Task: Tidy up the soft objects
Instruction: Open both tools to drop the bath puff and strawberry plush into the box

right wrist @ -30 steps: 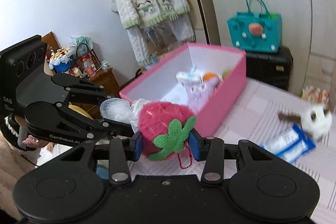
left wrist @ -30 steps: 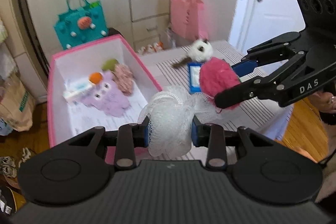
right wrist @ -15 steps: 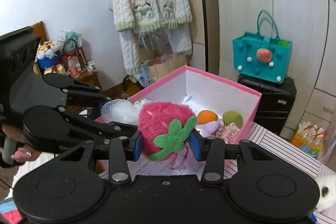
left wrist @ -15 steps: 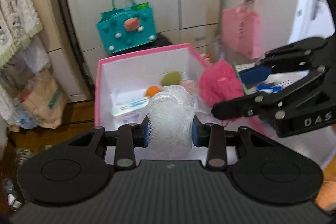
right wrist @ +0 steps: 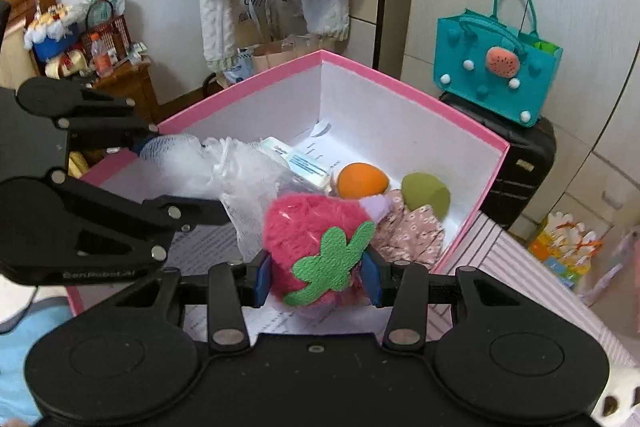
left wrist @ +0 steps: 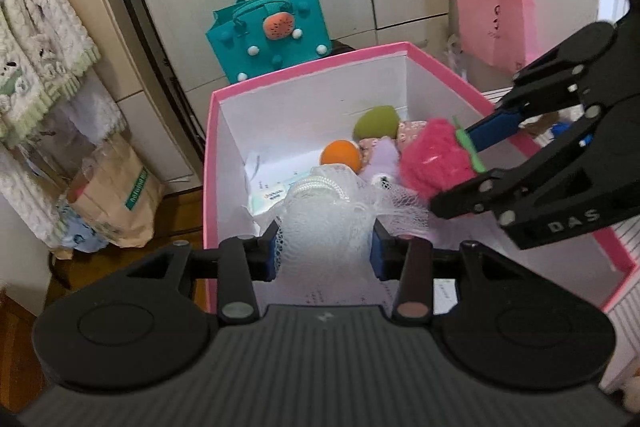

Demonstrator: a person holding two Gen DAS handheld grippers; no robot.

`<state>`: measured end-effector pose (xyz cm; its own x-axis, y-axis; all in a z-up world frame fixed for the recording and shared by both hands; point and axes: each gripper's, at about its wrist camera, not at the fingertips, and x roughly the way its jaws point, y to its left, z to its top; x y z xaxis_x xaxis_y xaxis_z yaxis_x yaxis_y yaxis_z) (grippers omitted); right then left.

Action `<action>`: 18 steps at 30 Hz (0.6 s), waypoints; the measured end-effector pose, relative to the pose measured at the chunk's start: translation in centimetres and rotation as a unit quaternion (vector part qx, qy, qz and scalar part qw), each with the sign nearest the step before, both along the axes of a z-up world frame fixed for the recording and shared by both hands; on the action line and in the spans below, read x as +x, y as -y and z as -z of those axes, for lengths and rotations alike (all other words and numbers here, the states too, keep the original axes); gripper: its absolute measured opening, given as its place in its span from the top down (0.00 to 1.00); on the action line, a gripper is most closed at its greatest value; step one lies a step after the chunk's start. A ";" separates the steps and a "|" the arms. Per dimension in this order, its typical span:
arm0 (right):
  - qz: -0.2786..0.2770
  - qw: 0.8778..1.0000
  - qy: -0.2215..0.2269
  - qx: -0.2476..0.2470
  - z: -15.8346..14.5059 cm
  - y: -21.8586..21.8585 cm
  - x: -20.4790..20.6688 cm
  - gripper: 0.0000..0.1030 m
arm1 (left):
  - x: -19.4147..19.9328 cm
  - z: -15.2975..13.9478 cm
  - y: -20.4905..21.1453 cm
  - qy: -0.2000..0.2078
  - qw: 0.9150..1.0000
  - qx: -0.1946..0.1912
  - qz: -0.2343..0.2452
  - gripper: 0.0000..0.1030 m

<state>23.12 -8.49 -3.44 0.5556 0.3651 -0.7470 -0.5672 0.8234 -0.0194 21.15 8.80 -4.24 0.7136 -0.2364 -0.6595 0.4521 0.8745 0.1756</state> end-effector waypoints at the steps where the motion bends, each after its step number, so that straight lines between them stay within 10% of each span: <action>1: -0.001 1.000 -0.002 -0.006 -0.1 -0.1 0.0 0.48 | 0.0 0.0 0.1 0.003 1.000 0.005 -0.003 0.53; 8: 0.026 1.000 -0.003 -0.005 -0.6 0.0 0.2 0.31 | -0.4 -0.6 -0.2 0.023 0.999 0.005 -0.022 0.31; 18: 0.017 0.997 0.029 0.069 -2.5 2.5 -5.4 0.31 | -4.1 -3.4 -3.4 -0.020 0.994 -0.109 -0.017 0.31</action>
<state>17.74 -11.00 -0.93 0.6111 0.4422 -0.6565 -0.5396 0.8395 0.0632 17.08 12.23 -0.79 0.6978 -0.3539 -0.6227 0.4252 0.9043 -0.0375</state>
